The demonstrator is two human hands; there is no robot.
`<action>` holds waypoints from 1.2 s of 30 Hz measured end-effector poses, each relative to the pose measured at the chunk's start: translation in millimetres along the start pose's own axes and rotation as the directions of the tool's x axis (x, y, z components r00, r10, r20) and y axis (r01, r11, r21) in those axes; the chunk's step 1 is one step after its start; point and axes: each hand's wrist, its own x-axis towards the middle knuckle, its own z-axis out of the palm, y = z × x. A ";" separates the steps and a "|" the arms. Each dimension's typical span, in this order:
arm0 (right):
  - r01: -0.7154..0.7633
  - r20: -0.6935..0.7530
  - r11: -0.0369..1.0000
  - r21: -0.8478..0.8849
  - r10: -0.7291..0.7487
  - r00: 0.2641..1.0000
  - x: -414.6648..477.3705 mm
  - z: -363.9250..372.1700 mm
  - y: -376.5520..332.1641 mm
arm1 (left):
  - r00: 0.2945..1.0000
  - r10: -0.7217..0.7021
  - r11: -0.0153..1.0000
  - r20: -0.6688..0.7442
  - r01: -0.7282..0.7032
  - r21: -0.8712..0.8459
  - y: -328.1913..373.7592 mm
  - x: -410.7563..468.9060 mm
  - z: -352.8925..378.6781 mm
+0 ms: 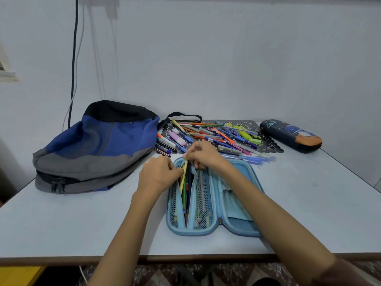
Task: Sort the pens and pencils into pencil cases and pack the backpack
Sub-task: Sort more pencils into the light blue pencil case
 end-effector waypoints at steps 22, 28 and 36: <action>-0.068 0.035 0.997 0.027 0.067 0.997 -0.4 -7.1 3.5 | 0.979 0.055 0.996 -0.194 -0.067 -0.055 -3.9 14.0 32.2; -0.096 0.089 0.994 0.041 0.092 0.992 -0.5 -8.2 1.5 | 0.985 -0.076 0.967 -0.152 0.035 -0.251 -3.7 12.0 38.6; -0.070 0.093 0.998 -0.005 0.071 0.993 2.2 -5.9 3.9 | 0.994 -0.057 0.973 -0.098 0.033 -0.229 -4.9 18.4 36.5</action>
